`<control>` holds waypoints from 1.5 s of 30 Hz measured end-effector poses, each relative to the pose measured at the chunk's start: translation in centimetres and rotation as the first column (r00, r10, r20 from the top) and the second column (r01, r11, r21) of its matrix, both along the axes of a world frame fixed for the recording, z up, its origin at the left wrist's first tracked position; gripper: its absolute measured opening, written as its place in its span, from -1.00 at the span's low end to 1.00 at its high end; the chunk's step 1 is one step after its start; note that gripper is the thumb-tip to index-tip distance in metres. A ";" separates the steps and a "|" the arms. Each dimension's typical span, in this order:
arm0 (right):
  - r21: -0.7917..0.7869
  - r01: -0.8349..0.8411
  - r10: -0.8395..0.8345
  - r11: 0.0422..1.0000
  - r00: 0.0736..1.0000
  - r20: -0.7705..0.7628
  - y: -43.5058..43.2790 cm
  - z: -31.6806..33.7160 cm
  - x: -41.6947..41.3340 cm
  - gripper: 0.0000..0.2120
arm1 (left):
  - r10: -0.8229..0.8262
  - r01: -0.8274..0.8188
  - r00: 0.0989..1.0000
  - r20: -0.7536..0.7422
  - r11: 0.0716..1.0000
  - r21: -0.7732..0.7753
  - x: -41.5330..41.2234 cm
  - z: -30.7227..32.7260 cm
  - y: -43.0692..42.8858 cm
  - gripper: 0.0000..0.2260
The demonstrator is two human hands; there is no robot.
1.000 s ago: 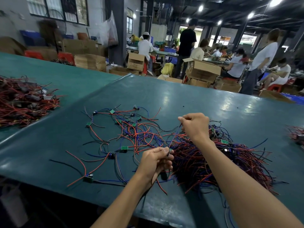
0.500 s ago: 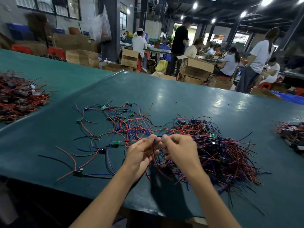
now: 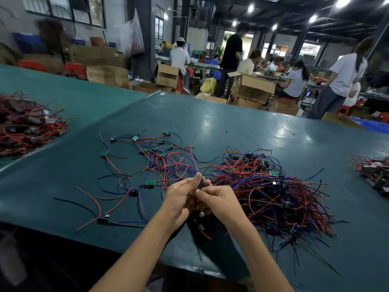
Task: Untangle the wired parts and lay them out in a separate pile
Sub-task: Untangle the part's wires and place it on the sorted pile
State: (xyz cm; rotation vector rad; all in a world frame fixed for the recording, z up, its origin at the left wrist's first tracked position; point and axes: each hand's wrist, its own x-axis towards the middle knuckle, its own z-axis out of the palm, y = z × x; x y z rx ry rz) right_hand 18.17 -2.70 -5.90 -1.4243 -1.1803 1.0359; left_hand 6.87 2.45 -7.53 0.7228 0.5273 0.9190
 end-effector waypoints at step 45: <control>0.074 0.394 -0.340 0.916 0.862 -0.377 -8.1 -2.7 2.0 -0.84 | 0.163 -0.136 0.975 0.152 0.975 -0.175 -0.9 0.2 0.6 -0.91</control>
